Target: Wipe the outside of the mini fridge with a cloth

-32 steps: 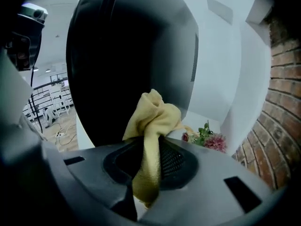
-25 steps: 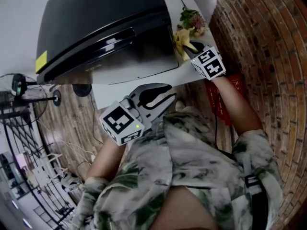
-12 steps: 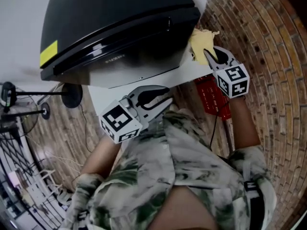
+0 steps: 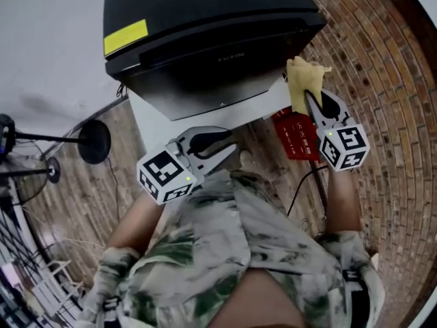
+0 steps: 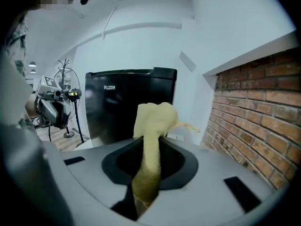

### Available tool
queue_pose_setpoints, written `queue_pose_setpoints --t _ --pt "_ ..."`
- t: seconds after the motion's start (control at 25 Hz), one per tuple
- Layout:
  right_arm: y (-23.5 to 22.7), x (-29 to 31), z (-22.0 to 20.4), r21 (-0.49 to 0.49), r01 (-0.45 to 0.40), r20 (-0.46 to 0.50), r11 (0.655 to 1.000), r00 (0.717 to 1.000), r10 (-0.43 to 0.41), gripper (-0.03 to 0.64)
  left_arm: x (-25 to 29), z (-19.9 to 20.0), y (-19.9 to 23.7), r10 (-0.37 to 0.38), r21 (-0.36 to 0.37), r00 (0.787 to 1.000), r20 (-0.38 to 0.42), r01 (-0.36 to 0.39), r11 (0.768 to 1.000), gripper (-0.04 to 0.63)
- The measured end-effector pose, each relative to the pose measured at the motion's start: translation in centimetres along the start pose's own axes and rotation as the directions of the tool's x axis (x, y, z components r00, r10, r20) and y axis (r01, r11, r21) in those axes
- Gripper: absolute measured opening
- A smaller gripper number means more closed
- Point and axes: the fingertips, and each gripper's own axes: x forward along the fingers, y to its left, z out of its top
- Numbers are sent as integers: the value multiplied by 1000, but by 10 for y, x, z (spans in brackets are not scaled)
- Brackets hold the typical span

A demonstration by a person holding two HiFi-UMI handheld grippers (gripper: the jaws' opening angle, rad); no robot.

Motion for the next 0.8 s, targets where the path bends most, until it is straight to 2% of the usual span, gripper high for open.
queue_pose_setpoints --t 0.24,0.48,0.68,0.8 --pt "73 -16 9 6 -30 22 1000 999 30 95 -52 -27 -4 6 0 1000 -23 -6 1000 92" --pt "124 -23 5 -45 -128 5 991 992 128 95 -71 -33 -14 80 -6 997 -12 -80 997 92" --pt "170 -13 8 -76 -249 19 965 968 251 95 -88 -37 -35 133 17 990 -56 -132 991 92" --pt "196 -1 3 -81 -287 33 955 956 290 95 -101 -48 -37 164 8 983 -80 -164 986 92"
